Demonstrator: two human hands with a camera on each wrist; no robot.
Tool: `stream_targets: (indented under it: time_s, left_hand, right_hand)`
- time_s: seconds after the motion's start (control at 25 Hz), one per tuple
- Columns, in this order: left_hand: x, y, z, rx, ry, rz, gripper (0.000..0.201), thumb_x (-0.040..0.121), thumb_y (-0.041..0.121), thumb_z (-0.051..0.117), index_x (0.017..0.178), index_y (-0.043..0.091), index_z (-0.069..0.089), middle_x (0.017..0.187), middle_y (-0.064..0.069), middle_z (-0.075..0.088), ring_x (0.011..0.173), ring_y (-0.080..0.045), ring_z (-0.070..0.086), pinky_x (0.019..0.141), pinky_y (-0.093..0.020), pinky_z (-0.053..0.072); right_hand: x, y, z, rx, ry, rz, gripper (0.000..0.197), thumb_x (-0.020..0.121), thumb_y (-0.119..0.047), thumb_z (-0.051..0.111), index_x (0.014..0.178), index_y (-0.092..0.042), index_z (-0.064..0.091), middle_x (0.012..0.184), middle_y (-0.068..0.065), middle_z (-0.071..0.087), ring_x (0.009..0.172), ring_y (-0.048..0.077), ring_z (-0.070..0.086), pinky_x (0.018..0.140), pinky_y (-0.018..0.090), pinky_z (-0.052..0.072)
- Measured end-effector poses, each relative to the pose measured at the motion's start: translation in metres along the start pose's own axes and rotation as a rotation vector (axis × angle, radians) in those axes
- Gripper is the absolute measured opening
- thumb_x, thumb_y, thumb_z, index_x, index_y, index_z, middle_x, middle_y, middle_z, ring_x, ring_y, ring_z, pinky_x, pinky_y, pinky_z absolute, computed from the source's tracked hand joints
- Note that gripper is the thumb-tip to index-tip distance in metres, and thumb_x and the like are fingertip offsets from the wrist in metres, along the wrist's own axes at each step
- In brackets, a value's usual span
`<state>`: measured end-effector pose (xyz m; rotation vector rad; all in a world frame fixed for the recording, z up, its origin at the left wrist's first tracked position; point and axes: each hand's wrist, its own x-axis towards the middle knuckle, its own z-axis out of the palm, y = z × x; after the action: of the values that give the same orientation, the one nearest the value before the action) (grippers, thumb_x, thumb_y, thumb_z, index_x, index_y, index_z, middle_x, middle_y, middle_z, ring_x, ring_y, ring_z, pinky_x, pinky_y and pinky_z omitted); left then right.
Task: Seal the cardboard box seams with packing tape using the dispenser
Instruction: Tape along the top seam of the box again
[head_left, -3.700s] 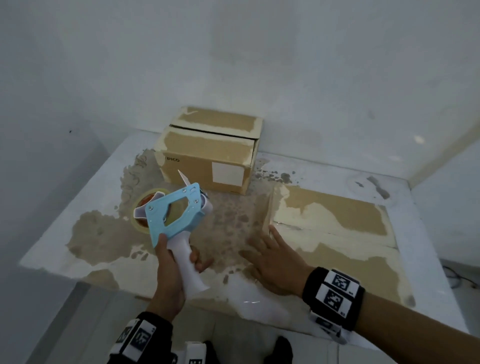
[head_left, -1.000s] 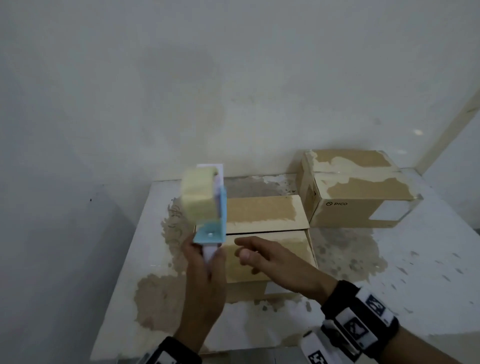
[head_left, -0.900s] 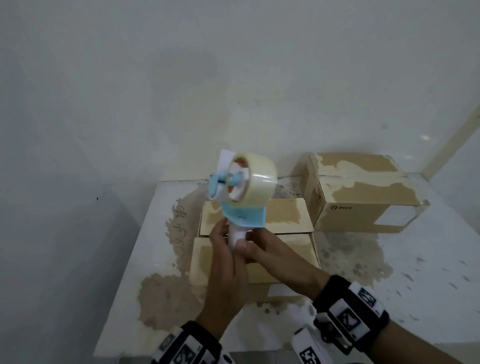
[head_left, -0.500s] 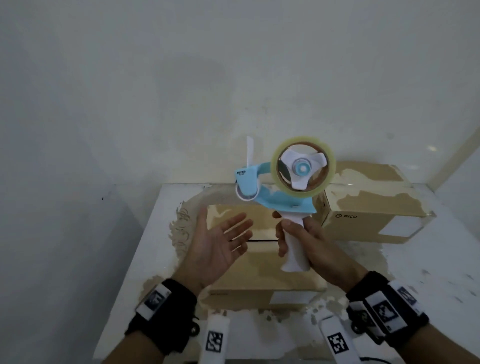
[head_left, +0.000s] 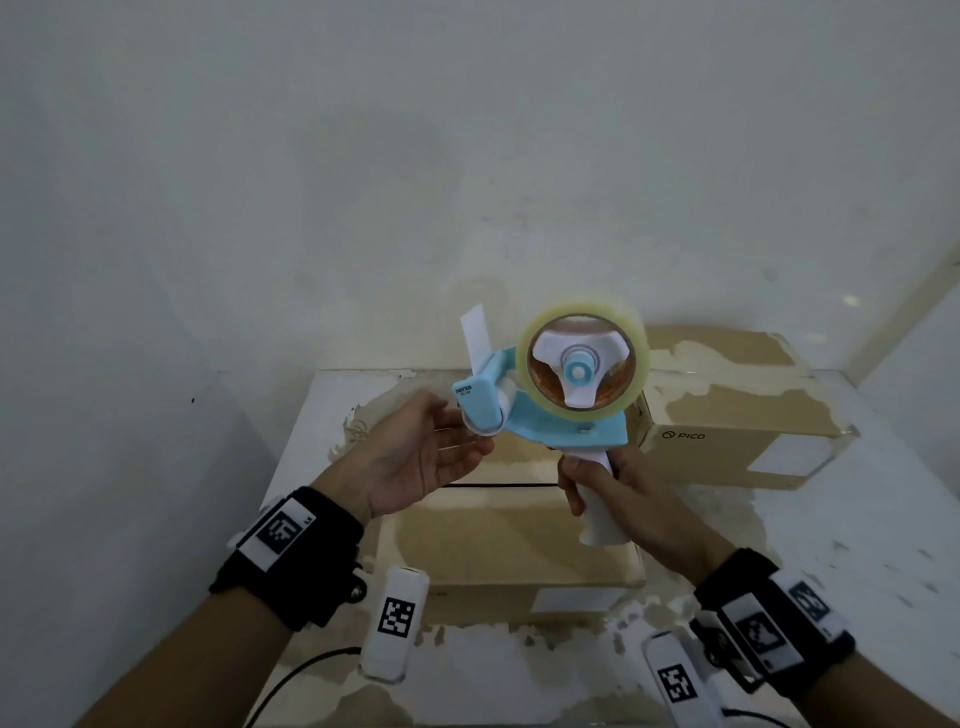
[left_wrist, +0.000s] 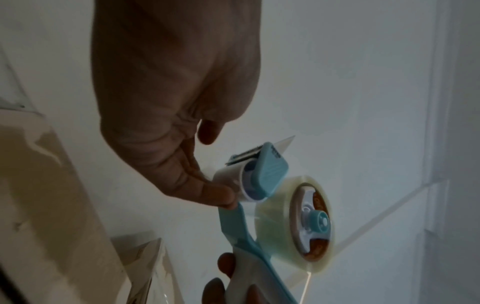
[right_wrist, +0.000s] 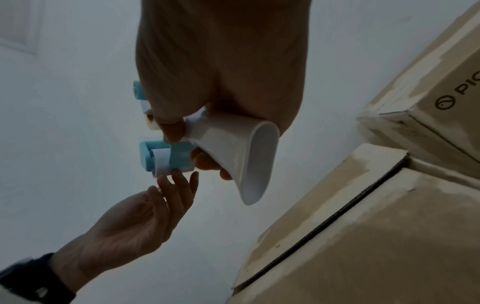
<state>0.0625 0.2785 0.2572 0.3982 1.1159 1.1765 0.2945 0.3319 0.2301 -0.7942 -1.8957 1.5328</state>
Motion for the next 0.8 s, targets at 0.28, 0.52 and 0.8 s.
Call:
stream_targets:
  time_s: [0.28,0.52,0.8]
  left_hand:
    - [-0.003,-0.001,-0.009,0.134,-0.002,0.016,0.015,0.093,0.002,0.053,0.102,0.002,0.064,0.089,-0.01,0.06,0.063,-0.009,0.058,0.054,-0.016,0.053]
    - [0.001,0.002,-0.011,0.149,0.076,0.046,0.022,0.099,0.013,0.04,0.093,0.008,0.061,0.081,-0.008,0.054,0.056,-0.011,0.049,0.046,-0.019,0.045]
    - [0.007,0.004,-0.015,0.447,0.112,0.102,0.016,0.092,0.002,0.054,0.102,0.008,0.066,0.086,-0.007,0.066,0.055,-0.003,0.054,0.053,-0.016,0.048]
  right_hand:
    - [0.006,0.006,-0.001,-0.132,-0.01,-0.037,0.017,0.096,-0.009,0.056,0.079,-0.008,0.058,0.064,0.005,0.058,0.056,0.012,0.055,0.06,0.018,0.047]
    - [0.014,0.011,0.0,-0.131,-0.023,-0.088,0.011,0.093,-0.014,0.058,0.082,-0.016,0.059,0.065,0.007,0.058,0.058,0.017,0.055,0.062,0.029,0.048]
    - [0.018,0.011,-0.007,-0.191,-0.037,-0.085,0.018,0.092,-0.017,0.058,0.075,-0.023,0.058,0.06,0.001,0.058,0.055,0.015,0.054,0.061,0.031,0.047]
